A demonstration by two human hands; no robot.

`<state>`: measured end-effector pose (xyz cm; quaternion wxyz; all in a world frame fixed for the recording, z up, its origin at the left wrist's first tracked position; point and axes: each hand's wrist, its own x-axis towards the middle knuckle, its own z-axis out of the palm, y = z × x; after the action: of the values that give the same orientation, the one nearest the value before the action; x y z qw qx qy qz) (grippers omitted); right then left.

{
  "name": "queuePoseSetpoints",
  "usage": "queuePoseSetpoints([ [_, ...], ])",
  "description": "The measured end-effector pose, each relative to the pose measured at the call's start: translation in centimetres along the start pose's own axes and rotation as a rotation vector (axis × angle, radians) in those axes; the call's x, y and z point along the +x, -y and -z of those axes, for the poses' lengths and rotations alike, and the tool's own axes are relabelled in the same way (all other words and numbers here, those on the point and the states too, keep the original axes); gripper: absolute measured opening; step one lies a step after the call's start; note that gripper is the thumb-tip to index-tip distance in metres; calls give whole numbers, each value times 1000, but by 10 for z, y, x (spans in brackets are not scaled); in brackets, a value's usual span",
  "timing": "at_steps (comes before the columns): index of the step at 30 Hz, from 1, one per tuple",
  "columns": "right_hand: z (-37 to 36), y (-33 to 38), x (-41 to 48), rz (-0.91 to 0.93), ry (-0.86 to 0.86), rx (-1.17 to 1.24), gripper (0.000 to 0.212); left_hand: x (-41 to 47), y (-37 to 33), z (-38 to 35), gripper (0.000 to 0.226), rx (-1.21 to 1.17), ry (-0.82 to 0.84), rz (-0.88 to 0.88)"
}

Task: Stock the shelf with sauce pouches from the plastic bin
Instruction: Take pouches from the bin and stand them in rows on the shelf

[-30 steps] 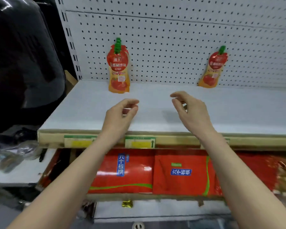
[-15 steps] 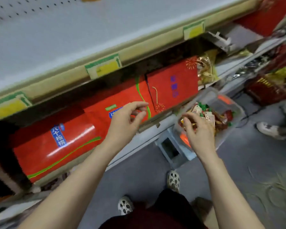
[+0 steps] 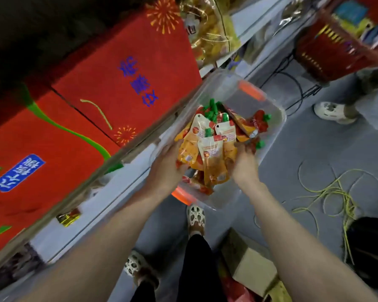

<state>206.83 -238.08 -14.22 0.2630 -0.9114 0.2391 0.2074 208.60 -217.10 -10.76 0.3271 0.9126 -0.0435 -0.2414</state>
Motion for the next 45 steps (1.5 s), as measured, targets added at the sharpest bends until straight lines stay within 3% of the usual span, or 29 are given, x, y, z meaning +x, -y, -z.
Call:
queuePoseSetpoints([
  [2, -28, 8, 23, -56, 46, 17, 64, 30, 2, -19, 68, 88, -7, -15],
  [5, -65, 14, 35, -32, 6, -155, 111, 65, 6, -42, 76, 189, -28, -32],
  [6, -70, 14, 34, -9, -31, -235, 117, 73, 8, -50, 79, 224, -27, -27],
  [8, -74, 11, 36, 47, -83, -337, 114, 86, 12, -64, 80, 286, -26, -14],
  [10, -75, 6, 40, 57, -101, -258, 105, 93, 15, -78, 80, 343, -59, -19],
  [15, -67, -12, 45, 38, -117, 339, 73, 105, 13, -104, 97, 519, -127, 18],
  [18, -41, -18, 49, -88, -77, 599, 51, 108, 9, -111, 118, 542, -146, 99],
  [21, -33, -22, 59, -231, -11, 837, 45, 107, 5, -116, 116, 432, -169, 164],
  [26, -24, -19, 60, -304, 65, 936, 49, 92, -1, -114, 64, 208, -242, 209],
  [28, -16, -19, 56, -279, 50, 948, 43, 82, 0, -105, 55, 59, -246, 226],
  [33, 17, -5, 31, -180, 60, 977, 14, 39, -8, -56, 56, -402, -141, 297],
  [38, 53, 36, -20, -43, 140, 972, 24, -27, -24, 0, 46, -663, -78, 438],
  [43, 74, 96, -89, 223, 202, 883, 30, -104, -37, 55, 79, -834, -187, 294],
  [45, 76, 124, -117, 352, 201, 815, 28, -136, -34, 79, 73, -879, -261, 280],
])
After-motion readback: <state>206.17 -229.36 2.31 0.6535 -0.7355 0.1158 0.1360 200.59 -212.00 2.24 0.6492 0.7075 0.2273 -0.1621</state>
